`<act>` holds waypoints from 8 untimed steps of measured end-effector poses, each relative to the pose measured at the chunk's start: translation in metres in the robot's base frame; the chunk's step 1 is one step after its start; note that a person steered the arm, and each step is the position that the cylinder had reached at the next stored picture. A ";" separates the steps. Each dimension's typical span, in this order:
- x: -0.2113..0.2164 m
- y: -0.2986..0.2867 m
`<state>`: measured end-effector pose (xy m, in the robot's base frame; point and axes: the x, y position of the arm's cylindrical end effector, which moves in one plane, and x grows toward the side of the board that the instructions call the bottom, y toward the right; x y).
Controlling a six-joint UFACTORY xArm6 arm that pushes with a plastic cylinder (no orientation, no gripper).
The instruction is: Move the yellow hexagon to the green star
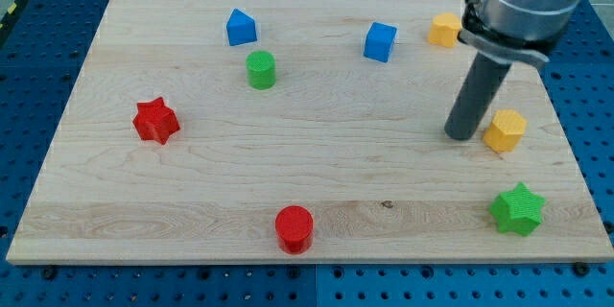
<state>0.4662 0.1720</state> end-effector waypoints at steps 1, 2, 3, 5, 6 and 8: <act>-0.040 0.000; -0.040 0.016; -0.040 0.059; -0.034 0.061; 0.003 0.056; 0.030 0.056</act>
<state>0.4957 0.2283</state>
